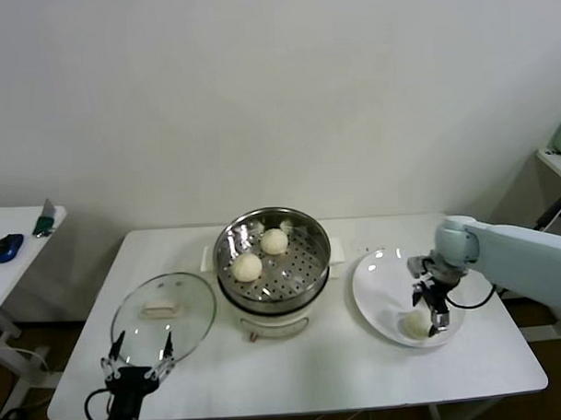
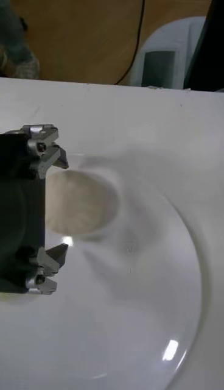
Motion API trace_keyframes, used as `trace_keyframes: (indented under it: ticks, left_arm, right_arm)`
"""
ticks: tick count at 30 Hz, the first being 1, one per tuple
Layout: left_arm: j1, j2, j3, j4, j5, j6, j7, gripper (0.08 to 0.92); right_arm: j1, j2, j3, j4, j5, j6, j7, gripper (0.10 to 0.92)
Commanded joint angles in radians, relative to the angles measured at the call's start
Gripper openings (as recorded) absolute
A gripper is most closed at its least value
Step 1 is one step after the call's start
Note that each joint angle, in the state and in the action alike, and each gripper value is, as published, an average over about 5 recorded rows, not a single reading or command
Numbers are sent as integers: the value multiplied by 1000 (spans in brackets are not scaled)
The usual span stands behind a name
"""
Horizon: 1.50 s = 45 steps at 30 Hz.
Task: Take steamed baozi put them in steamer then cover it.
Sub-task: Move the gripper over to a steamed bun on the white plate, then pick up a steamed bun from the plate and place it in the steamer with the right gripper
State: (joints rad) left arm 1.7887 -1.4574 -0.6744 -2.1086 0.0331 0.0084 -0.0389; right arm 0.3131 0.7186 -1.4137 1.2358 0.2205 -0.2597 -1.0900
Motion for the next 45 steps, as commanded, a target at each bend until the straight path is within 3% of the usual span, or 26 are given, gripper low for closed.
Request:
trace_keyframes:
  ticks: [1, 18, 27, 39, 45]
  left_arm:
    - [1, -2, 2, 3, 3, -1, -1, 823]
    - [3, 0, 2, 0, 2, -2, -2, 823]
    - [3, 2, 9, -2, 3, -4, 5, 823]
    - [18, 19, 5, -24, 0, -7, 3, 823]
    - [24, 14, 10, -24, 2, -5, 4, 823]
  right_arm:
    - [-37, 35, 12, -33, -19, 4, -7, 821]
    - [41, 40, -5, -33, 0, 37, -19, 666]
    - [384, 172, -83, -46, -84, 426, -98, 662]
    - [561, 452, -65, -47, -117, 732, -121, 670]
    - [509, 596, 2, -42, -186, 808, -122, 675]
